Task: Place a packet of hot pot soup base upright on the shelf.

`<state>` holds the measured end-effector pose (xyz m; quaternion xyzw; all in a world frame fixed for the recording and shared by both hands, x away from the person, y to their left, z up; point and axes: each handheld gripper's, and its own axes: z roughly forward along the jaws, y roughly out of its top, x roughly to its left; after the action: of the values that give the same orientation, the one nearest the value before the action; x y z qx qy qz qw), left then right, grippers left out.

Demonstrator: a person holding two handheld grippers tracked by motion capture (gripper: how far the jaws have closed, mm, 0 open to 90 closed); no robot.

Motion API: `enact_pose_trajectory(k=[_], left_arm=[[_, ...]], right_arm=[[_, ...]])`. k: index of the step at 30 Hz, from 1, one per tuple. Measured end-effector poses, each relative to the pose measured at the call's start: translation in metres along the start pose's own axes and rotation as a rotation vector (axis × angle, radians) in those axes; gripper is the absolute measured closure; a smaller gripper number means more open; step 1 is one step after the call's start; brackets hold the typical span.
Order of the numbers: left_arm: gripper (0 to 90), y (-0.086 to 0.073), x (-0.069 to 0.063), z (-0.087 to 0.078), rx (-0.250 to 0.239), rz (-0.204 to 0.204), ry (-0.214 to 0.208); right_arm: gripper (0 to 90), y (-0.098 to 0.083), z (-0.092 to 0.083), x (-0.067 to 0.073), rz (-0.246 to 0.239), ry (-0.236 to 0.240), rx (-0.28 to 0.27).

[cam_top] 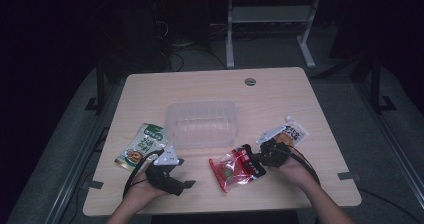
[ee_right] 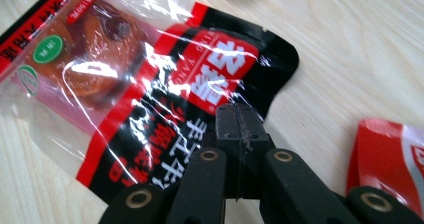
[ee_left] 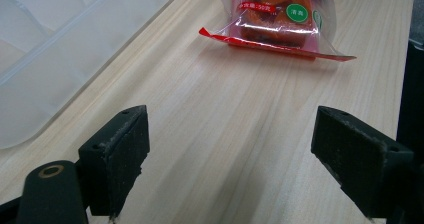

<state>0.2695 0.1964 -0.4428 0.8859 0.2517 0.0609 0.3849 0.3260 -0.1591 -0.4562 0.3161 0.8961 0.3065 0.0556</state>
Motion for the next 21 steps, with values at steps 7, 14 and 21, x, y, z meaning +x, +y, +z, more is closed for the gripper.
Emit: enact_pose_trajectory(k=[7, 14, 21], left_arm=[[15.2, 0.0024, -0.0038, 0.0011, -0.004, 0.006, -0.004], [15.2, 0.0026, -0.0046, 0.0015, -0.006, 0.010, -0.006], [15.2, 0.0032, -0.0053, 0.0014, -0.004, 0.015, -0.007]], right_arm=[[89.6, 0.0071, 0.0053, 0.0085, -0.020, 0.011, -0.021], [89.6, 0.0049, 0.0021, 0.0000, 0.014, -0.023, -0.026], [89.6, 0.0059, 0.0075, 0.0048, -0.013, -0.008, -0.006]])
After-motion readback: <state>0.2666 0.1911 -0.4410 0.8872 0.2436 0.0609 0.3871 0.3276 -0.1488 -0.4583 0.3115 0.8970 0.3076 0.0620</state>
